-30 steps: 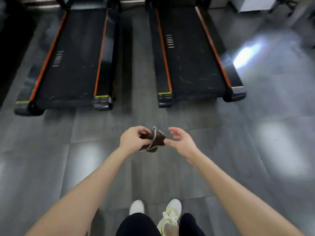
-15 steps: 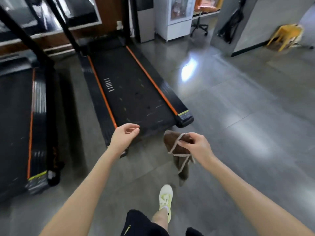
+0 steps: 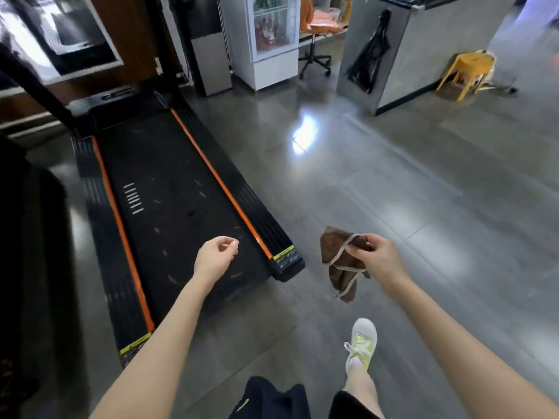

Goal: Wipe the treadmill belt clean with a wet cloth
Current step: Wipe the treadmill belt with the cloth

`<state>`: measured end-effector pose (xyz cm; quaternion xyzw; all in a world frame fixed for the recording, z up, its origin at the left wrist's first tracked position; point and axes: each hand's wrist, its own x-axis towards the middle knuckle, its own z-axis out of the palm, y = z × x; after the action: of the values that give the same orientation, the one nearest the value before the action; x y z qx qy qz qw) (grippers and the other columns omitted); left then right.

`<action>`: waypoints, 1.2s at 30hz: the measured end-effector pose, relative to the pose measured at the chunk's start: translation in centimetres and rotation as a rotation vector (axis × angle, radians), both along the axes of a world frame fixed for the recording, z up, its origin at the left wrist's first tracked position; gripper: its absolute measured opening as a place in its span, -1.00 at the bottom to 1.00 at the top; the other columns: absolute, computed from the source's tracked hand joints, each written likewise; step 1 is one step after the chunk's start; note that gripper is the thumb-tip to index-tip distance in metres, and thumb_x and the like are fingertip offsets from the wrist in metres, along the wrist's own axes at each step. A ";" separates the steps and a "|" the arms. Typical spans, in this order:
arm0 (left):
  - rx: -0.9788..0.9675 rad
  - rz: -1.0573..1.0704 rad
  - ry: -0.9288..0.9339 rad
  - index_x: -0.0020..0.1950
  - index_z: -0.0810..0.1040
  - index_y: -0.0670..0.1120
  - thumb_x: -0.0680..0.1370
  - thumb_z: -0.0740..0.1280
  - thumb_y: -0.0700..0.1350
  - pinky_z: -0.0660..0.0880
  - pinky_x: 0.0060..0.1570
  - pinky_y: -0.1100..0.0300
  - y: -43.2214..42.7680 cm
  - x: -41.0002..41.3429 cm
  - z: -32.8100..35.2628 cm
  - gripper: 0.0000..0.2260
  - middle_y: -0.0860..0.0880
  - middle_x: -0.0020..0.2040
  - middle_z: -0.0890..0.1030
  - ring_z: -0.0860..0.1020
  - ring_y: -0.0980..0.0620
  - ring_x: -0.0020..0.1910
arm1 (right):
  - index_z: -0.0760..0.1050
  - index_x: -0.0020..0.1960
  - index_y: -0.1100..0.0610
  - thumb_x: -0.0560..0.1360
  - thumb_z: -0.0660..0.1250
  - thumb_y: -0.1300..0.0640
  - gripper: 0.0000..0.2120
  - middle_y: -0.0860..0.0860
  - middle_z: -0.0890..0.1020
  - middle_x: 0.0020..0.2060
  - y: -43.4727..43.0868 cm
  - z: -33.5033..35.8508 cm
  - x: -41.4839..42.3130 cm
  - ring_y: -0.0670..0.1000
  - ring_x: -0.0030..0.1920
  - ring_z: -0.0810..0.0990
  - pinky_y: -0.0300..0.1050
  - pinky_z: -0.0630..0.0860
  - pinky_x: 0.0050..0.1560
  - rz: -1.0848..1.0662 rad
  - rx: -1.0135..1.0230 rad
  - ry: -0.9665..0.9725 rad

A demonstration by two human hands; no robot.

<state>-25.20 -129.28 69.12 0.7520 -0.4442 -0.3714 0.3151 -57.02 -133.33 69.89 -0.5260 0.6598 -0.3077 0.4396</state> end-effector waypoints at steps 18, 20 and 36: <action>0.130 0.661 0.041 -0.11 0.59 -0.01 0.57 0.29 -0.16 0.49 -0.07 0.06 -23.9 -10.1 -4.7 -0.88 0.00 -0.19 0.65 0.60 -0.04 -0.12 | 0.57 -0.20 0.11 0.44 0.43 -0.01 -0.81 0.02 0.63 -0.31 -46.0 1.9 0.2 0.04 -0.23 0.57 -0.10 0.40 -0.28 0.540 -0.096 0.176; 0.135 0.693 0.048 -0.12 0.58 0.00 0.57 0.28 -0.17 0.49 -0.04 0.05 -28.5 -9.3 -5.7 -0.87 0.01 -0.19 0.65 0.60 -0.03 -0.12 | 0.58 -0.20 0.09 0.44 0.43 0.00 -0.83 -0.01 0.63 -0.32 -51.1 1.4 2.3 0.03 -0.24 0.58 -0.09 0.44 -0.27 0.591 -0.092 0.155; 0.123 0.914 -0.047 0.00 0.59 0.00 0.58 0.27 -0.06 0.51 -0.02 0.10 -61.0 3.3 -3.2 -0.89 0.03 -0.07 0.64 0.59 0.01 -0.02 | 0.31 -0.40 0.03 0.46 0.41 0.01 -0.64 -0.10 0.43 -0.45 -86.2 3.1 23.2 0.02 -0.31 0.43 -0.18 0.29 -0.40 1.008 -0.230 0.266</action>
<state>-21.94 -190.26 65.92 0.8962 -0.0514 -0.2030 0.3911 -33.81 -219.52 73.01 -0.8570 0.3373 -0.0592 0.3852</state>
